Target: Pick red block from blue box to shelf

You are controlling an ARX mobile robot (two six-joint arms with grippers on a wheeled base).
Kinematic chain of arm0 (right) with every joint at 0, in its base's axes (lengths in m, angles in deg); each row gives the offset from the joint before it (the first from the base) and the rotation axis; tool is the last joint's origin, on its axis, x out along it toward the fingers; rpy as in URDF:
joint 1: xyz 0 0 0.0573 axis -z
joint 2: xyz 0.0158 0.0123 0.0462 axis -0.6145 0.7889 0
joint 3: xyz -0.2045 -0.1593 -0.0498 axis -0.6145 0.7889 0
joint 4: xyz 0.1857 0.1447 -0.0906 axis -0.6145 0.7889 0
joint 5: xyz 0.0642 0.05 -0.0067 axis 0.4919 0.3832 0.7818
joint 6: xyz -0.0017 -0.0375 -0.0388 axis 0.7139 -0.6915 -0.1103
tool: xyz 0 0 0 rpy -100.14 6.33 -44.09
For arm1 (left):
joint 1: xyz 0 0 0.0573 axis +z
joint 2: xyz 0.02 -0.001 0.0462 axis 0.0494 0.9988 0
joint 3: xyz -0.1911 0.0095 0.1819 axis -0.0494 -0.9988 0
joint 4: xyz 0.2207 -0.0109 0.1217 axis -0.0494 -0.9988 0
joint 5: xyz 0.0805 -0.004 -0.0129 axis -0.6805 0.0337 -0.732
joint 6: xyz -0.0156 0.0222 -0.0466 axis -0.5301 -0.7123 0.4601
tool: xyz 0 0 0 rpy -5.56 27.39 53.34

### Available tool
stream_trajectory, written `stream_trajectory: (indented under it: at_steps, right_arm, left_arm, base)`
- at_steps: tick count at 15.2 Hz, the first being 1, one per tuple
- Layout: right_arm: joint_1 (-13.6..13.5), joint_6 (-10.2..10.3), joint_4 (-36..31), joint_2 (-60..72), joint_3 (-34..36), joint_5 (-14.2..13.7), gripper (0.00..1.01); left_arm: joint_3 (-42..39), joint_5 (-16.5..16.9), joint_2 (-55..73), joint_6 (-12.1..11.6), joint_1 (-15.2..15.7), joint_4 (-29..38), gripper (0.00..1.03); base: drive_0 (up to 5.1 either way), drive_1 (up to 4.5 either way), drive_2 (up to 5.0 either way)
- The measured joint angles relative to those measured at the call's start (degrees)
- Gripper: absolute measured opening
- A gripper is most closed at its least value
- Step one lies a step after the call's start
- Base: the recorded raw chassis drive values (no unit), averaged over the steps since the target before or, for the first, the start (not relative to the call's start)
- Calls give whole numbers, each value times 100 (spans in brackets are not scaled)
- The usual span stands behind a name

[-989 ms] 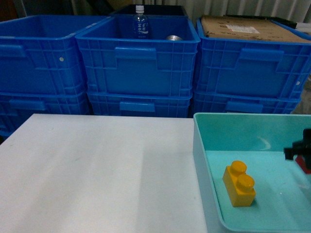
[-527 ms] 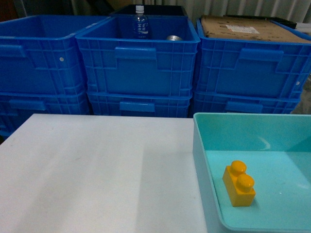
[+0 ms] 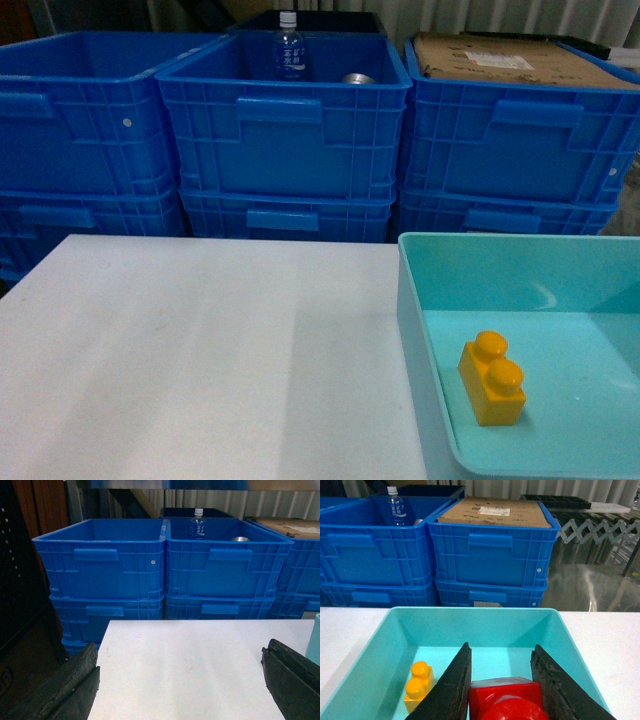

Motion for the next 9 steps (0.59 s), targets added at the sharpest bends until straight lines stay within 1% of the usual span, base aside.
stream_trajectory:
  at_steps: [1, 2, 3, 4, 5, 6, 7, 8, 9]
  right_arm:
    - [-153, 44, 160, -348, 114, -168, 29]
    - [-341, 55, 184, -686, 247, -378, 29]
    - [-431, 52, 173, -975, 339, -573, 29]
    - [-422, 52, 83, -1088, 431, -734, 29]
    - [-409, 52, -26, -1102, 492, -837, 29]
    - [-343, 55, -44, -1097, 533, -835, 29]
    - [-293, 52, -157, -1005, 573, -837, 29]
    - [-188, 52, -348, -903, 577, -791, 29]
    - [90, 48, -490, -885, 592, -573, 29]
  left_arm:
    - [0, 0, 0, 0, 0, 0, 98]
    - [0, 0, 0, 0, 0, 0, 98]
    - [0, 2, 0, 0, 0, 0, 98]
    - [0, 2, 0, 0, 0, 0, 98]
    - [0, 0, 0, 0, 0, 0, 98]
    - [0, 2, 0, 0, 0, 0, 98]
    - [0, 0, 0, -2, 0, 0, 98]
    - [0, 4, 0, 0, 0, -2, 98]
    - [0, 0, 0, 0, 0, 0, 98]
  base:
    - [0, 0, 0]
    - [0, 0, 0]
    - [0, 0, 0]
    - [0, 0, 0]
    - [0, 0, 0]
    - [0, 0, 0]
    - [0, 0, 0]
    - [0, 0, 0]
    - [0, 0, 0]
